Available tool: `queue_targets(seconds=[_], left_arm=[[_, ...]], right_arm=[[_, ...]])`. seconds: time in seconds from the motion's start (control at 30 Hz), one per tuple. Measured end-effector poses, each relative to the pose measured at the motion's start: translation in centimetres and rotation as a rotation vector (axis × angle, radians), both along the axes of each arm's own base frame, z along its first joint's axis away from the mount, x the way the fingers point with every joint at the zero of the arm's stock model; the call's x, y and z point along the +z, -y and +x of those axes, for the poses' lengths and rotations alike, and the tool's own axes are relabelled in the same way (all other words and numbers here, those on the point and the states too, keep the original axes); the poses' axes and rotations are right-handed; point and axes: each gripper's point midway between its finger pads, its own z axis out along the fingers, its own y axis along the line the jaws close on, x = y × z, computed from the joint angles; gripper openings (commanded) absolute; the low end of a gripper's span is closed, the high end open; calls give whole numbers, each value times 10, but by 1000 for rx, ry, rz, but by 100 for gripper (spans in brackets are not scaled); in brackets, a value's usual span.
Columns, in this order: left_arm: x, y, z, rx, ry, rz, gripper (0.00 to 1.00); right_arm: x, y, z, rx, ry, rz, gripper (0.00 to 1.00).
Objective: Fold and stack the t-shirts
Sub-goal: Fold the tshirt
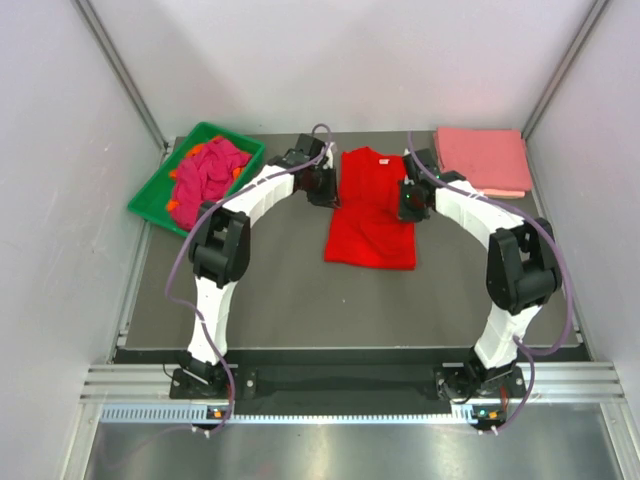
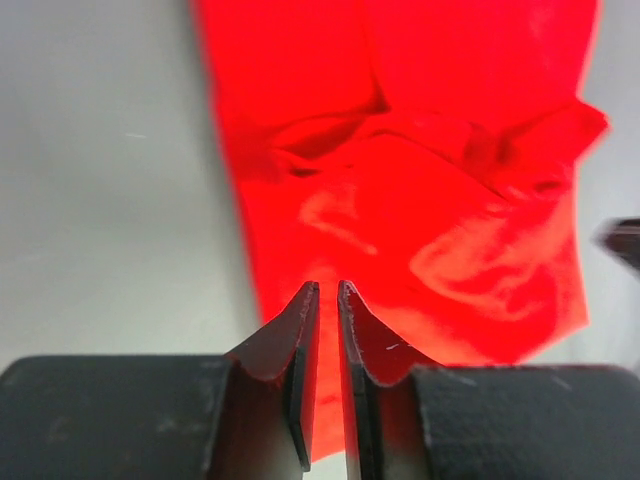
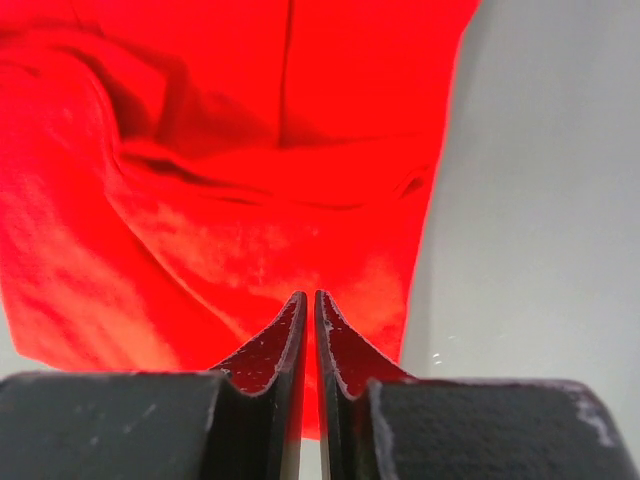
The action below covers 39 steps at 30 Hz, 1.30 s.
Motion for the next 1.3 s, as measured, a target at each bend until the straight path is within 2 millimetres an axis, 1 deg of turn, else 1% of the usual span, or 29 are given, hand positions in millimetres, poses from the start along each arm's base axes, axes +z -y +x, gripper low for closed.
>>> queue_targets(seconds=[0.13,0.27,0.4,0.53,0.6,0.7,0.8,0.87,0.93,0.97,1.03,1.13,1.2,1.3], left_arm=[[-5,17,-8,-69,-15,-47,17],[-19,26,-2,-100,-16,-58,16],[-38,23,13,-73,-4,-14,17],[-52,11,36,-13,25,45,16],[-54,5,43,14,33,59,16],[-50,-5,55,53,59,77,15],[-48,-11,61,77,69,84,16],[-48,-14,62,86,63,85,19],[-47,-17,59,87,51,87,22],[-44,-17,55,83,45,85,24],[-36,-19,43,69,31,79,27],[-19,-24,12,43,-5,56,30],[-7,-28,-14,21,-31,28,32],[5,-32,-48,-7,-59,-14,33]], right_arm=[[-19,-5,-13,20,-46,9,8],[-28,-7,-7,23,-47,11,8],[-45,-6,1,20,-65,-19,8],[-60,4,23,-7,-68,-68,8],[-59,14,37,-30,-51,-92,8],[-45,30,61,-74,-2,-111,9],[-30,41,77,-99,44,-123,11],[-27,45,78,-106,48,-124,15],[-27,45,72,-101,35,-119,21],[-27,44,66,-95,26,-111,23],[-24,44,47,-78,2,-93,28],[-13,42,8,-46,-31,-45,35],[-3,42,-15,-28,-30,-9,39],[1,39,-45,4,-33,57,42]])
